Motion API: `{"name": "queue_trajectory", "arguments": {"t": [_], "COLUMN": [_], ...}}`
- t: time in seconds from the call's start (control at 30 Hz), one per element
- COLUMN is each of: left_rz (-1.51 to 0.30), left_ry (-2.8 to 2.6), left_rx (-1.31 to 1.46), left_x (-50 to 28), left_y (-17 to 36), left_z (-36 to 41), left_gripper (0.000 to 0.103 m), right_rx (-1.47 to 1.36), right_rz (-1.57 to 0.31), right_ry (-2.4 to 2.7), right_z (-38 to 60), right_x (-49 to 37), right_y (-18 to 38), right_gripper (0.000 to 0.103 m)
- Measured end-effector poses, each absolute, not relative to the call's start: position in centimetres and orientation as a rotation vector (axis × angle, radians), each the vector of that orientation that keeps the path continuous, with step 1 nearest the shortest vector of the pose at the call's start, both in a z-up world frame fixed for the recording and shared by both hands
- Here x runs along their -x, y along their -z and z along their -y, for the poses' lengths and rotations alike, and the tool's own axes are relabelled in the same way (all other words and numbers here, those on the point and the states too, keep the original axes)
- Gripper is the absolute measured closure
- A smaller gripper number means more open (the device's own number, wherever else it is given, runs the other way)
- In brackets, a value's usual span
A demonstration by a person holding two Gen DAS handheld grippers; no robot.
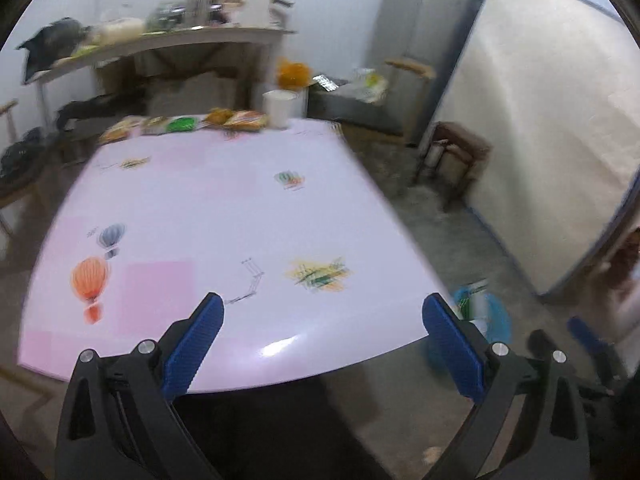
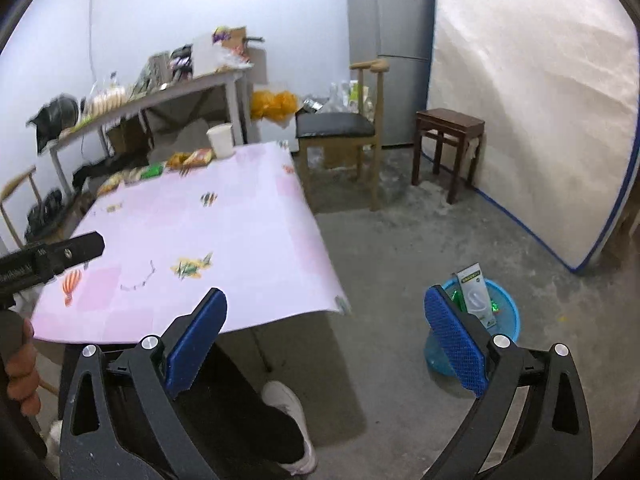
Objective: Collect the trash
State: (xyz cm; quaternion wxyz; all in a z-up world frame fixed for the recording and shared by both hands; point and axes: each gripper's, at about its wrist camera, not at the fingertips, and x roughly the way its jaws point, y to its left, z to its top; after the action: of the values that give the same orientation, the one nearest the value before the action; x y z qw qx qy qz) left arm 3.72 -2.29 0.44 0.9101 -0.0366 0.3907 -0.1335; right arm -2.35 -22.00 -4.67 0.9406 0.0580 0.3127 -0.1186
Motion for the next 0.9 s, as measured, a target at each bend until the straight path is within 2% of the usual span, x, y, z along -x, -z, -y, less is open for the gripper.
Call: {"name": "queue_trajectory", "arguments": {"t": [0.3,0.9], "left_rz": [-0.826,-0.828], "left_ry": [0.098,0.156], "left_rx": [0.047,-0.022], "left_x": [-3.0,-1.1], "left_y": [1.0,0.3], "left_z": [-0.1,4.7], "left_gripper": [0.006,0.006], "right_rx": [-0.014,-0.023], "right_rz": [-0.722,-0.753], "right_ry": [0.293,0.395], "right_z": [18.8,21.2], "right_x": [2.0,4.6], "right_y": [5.7,5.1], "right_gripper": [0.008,0.008]}}
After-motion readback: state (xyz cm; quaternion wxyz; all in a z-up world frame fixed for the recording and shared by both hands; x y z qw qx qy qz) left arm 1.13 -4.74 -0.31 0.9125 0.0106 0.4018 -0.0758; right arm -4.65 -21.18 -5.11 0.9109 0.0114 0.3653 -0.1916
